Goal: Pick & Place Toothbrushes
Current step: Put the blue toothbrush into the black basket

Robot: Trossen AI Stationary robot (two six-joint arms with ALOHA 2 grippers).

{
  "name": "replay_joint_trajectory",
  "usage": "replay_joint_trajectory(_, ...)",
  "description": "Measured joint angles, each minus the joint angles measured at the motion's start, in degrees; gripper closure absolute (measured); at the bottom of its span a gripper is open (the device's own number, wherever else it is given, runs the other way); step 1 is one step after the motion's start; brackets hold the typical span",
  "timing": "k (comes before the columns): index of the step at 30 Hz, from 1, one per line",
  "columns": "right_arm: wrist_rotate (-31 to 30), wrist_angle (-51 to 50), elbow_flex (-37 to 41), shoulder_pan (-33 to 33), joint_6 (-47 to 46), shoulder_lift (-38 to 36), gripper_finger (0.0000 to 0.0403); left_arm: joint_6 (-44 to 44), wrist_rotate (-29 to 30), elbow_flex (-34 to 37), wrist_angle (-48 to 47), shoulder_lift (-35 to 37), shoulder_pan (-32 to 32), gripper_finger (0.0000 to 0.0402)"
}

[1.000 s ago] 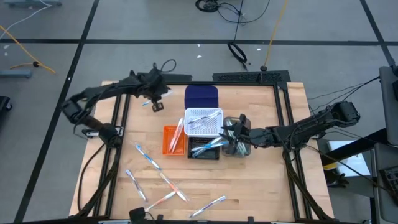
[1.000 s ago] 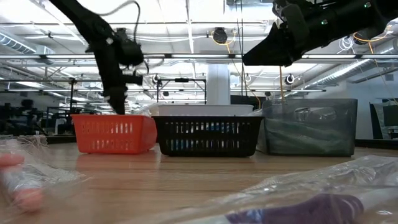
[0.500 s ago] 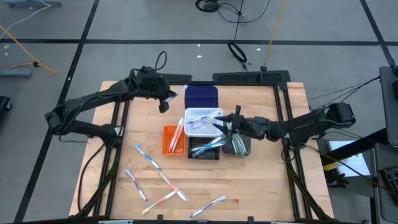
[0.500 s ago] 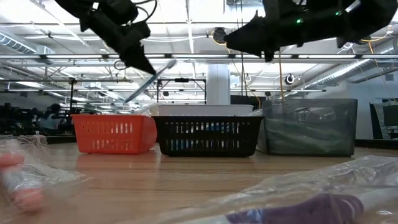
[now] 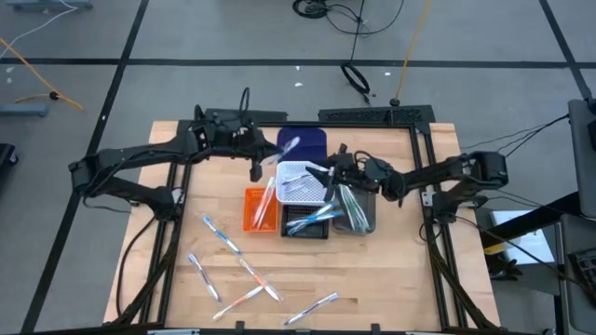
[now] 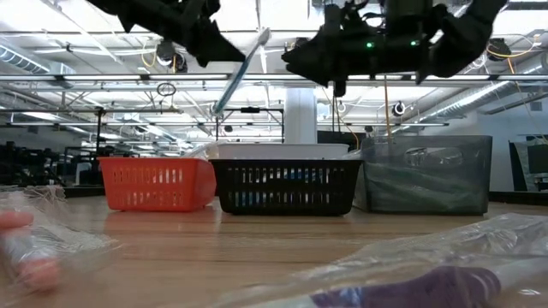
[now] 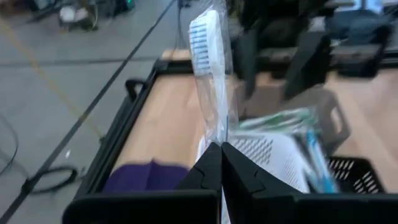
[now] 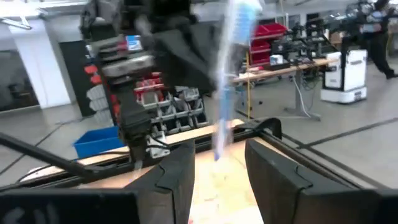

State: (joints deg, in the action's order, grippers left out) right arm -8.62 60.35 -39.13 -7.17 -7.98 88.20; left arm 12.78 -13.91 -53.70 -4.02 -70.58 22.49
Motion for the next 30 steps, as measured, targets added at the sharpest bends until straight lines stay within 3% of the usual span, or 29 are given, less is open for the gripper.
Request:
replay_joint_trajectory(11,1.5,-0.1,-5.2,-2.3,-0.6,1.8,0.0271,-0.7,4.0,-0.1,7.0,-4.0,-6.3,0.0402)
replay_joint_trajectory(22,2.9,-0.6,-6.3,-2.2,0.1,1.8,0.0274,-1.3,6.3,-0.1,12.5,-8.8,-7.9,0.0402)
replay_joint_trajectory(25,2.9,-2.0,-6.3,-2.2,0.1,1.8,0.0305,-1.5,6.4,-0.1,13.2,-9.4,-8.0,0.0402)
replay_joint_trajectory(28,3.0,-3.1,-6.3,-2.1,0.5,1.8,0.0374,-1.9,6.6,-0.1,13.1,-9.5,-8.0,0.0401)
replay_joint_trajectory(30,3.0,-3.2,-6.3,-2.1,1.3,1.8,0.0388,-2.4,7.6,-0.1,13.2,-9.5,-7.9,0.0401)
